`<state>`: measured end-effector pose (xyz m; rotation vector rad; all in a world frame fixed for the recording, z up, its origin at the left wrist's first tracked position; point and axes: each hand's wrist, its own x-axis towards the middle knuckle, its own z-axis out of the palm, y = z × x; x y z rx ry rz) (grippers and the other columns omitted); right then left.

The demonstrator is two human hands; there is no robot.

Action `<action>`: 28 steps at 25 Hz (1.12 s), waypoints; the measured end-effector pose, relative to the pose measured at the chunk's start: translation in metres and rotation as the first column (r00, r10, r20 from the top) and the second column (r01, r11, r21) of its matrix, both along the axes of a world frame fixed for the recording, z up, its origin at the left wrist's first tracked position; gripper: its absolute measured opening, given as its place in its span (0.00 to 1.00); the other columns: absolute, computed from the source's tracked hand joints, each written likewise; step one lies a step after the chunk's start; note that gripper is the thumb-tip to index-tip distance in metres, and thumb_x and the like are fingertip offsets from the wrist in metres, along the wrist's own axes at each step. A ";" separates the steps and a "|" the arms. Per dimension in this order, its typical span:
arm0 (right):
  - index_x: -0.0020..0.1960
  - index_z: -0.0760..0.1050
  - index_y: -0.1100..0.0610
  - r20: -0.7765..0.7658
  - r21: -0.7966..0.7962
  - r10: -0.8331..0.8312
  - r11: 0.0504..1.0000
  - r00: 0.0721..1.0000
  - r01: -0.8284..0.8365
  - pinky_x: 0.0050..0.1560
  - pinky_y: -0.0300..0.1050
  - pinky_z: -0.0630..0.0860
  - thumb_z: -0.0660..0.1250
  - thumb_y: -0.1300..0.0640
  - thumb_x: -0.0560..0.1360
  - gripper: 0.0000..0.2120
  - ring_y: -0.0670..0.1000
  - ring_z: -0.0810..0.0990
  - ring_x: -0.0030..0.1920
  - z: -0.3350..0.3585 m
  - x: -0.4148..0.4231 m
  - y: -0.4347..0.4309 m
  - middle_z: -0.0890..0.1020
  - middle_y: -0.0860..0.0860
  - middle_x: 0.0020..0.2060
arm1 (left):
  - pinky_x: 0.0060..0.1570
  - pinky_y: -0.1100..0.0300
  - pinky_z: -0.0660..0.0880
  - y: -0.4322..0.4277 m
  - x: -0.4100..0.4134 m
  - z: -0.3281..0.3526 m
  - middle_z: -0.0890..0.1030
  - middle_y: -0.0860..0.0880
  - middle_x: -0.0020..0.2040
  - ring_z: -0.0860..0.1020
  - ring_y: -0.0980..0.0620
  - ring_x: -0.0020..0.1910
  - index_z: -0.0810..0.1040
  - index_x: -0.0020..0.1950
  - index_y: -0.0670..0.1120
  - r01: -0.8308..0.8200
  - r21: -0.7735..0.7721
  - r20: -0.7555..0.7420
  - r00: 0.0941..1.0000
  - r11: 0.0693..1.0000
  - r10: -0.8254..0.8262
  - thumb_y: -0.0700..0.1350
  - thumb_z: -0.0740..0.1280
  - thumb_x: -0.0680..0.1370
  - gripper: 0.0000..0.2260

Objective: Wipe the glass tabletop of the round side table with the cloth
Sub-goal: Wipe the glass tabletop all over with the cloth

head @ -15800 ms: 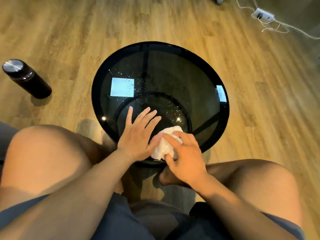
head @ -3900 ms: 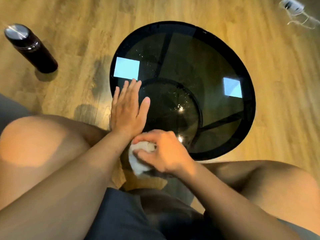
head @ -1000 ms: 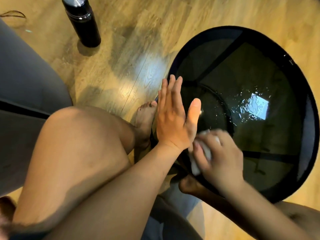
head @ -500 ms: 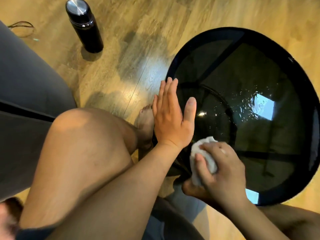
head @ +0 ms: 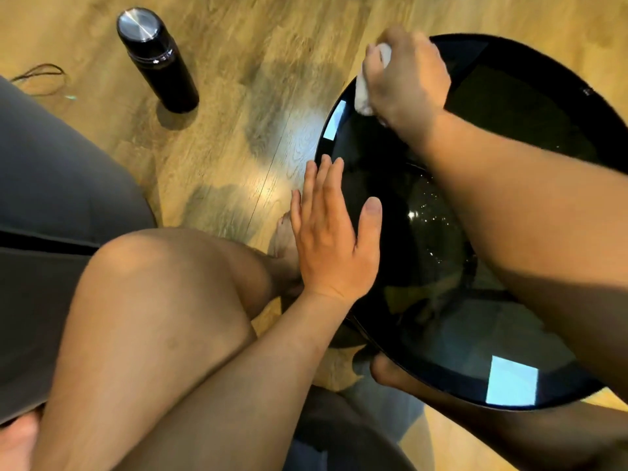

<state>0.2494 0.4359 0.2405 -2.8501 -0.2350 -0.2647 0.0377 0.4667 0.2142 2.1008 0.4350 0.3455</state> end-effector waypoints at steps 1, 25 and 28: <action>0.59 0.75 0.51 -0.033 0.015 -0.025 1.000 0.999 0.026 0.45 0.45 0.68 0.53 0.43 0.78 0.18 0.56 0.77 0.55 0.000 0.011 0.005 0.79 0.53 0.55 | 0.76 0.43 0.50 0.001 0.001 0.000 0.63 0.46 0.78 0.53 0.51 0.79 0.61 0.76 0.44 -0.005 -0.008 -0.007 1.000 1.000 0.005 0.56 0.51 0.80 0.28; 0.58 0.78 0.49 -0.234 0.174 -0.084 0.976 0.969 0.127 0.51 0.48 0.75 0.66 0.46 0.70 0.18 0.55 0.78 0.54 0.015 -0.257 -0.084 0.80 0.52 0.54 | 0.76 0.42 0.51 0.002 0.002 0.004 0.65 0.47 0.77 0.58 0.50 0.78 0.65 0.74 0.46 -0.053 -0.081 0.029 0.998 0.995 0.055 0.60 0.50 0.77 0.29; 0.60 0.76 0.46 -0.209 0.227 0.206 0.961 0.956 -0.157 0.47 0.50 0.78 0.64 0.46 0.72 0.17 0.54 0.75 0.57 0.024 -0.256 -0.082 0.78 0.50 0.57 | 0.73 0.38 0.55 0.002 0.001 0.004 0.66 0.47 0.76 0.61 0.48 0.76 0.64 0.74 0.47 -0.074 -0.150 0.035 0.996 0.986 0.080 0.59 0.51 0.77 0.29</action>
